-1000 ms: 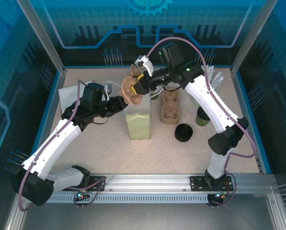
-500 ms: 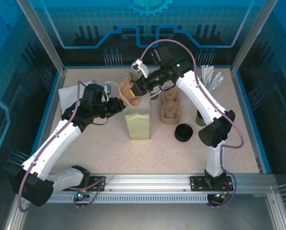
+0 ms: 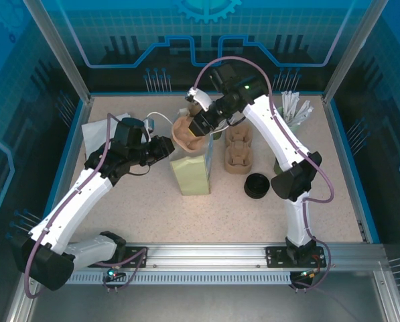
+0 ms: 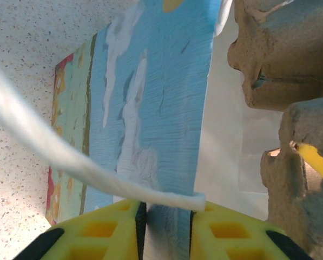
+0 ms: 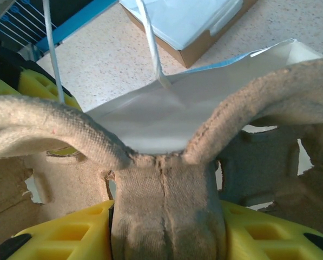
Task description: Pack the takeout coffee
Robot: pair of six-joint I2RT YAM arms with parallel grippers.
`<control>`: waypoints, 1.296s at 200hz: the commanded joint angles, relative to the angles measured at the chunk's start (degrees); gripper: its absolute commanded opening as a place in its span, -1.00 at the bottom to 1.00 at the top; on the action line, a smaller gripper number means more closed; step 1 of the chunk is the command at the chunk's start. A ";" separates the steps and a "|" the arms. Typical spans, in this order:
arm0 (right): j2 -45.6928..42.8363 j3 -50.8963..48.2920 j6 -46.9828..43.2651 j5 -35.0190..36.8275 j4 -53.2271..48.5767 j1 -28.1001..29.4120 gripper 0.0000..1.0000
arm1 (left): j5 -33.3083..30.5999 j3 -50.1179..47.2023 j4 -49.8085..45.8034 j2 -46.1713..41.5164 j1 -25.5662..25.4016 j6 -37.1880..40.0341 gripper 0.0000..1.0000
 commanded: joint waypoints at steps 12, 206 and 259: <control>0.97 1.93 -1.78 5.19 -4.55 -0.15 -0.08 | -0.14 0.54 -1.25 -1.11 0.24 1.42 -0.57; 0.54 -0.21 1.18 14.04 -4.08 -0.64 -0.08 | -3.92 5.18 -2.81 2.09 -5.84 2.88 -0.60; -2.09 -4.50 -3.97 17.97 -4.31 0.90 -0.08 | -4.41 6.18 -3.10 2.48 -5.84 3.30 -0.62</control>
